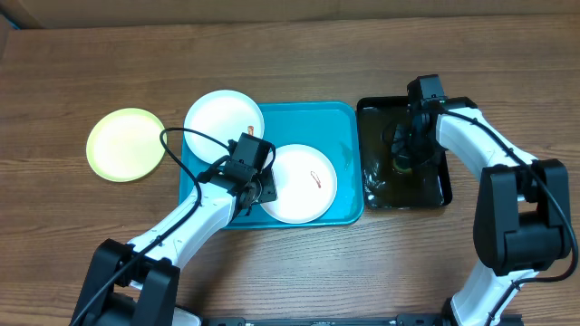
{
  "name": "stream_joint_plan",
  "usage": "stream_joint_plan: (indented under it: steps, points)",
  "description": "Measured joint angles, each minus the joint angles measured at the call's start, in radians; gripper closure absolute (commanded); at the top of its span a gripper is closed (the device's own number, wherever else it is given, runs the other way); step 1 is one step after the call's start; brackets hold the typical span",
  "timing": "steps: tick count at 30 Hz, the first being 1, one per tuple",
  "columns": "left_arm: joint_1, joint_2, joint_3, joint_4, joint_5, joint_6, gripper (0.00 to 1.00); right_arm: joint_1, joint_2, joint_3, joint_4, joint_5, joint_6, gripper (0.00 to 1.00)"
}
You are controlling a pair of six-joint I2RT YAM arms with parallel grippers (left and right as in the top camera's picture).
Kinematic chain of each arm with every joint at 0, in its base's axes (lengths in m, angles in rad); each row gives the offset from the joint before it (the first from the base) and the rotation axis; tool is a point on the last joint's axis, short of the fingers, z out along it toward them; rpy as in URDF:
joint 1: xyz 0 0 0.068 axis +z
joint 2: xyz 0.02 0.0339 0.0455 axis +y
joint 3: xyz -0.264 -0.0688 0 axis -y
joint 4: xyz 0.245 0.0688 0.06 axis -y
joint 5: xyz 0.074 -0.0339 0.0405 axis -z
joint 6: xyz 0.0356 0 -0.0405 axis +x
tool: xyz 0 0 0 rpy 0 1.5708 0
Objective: Clean dirty plates on tray and stack at the side
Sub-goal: 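Lift the sponge with the right gripper and carry it to the plate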
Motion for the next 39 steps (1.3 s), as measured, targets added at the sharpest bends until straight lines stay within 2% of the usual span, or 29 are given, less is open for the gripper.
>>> stream_joint_plan:
  steps: [12, 13, 14, 15, 16, 22, 33, 39]
  points:
    - [0.000, 0.051, 0.000, 0.034, -0.018, 0.000, 0.51, 0.000, -0.031, 0.006, -0.065, -0.018, -0.095, 0.96]
    - [0.000, 0.063, 0.000, 0.036, -0.018, -0.001, 0.56, 0.000, -0.031, 0.006, -0.068, -0.023, -0.096, 0.96]
    - [0.000, 0.072, 0.000, 0.038, -0.021, -0.004, 0.70, 0.000, -0.031, 0.006, -0.072, -0.029, -0.098, 0.96]
    - [0.000, 0.077, 0.000, 0.042, -0.025, -0.006, 0.89, 0.000, -0.031, 0.006, -0.077, -0.036, -0.100, 0.96]
    - [0.000, 0.077, 0.000, 0.046, -0.026, -0.008, 0.96, 0.000, -0.031, 0.006, -0.079, -0.039, -0.102, 0.96]
    - [0.000, 0.077, 0.005, 0.053, -0.025, -0.003, 0.95, 0.000, -0.031, 0.032, -0.140, -0.049, -0.132, 0.96]
    - [0.000, 0.077, 0.006, 0.051, -0.024, -0.003, 0.96, 0.000, -0.032, 0.183, -0.314, -0.049, -0.176, 0.96]
    - [0.000, 0.077, 0.006, 0.050, -0.024, -0.003, 0.96, 0.000, -0.033, 0.183, -0.309, -0.022, -0.182, 0.96]
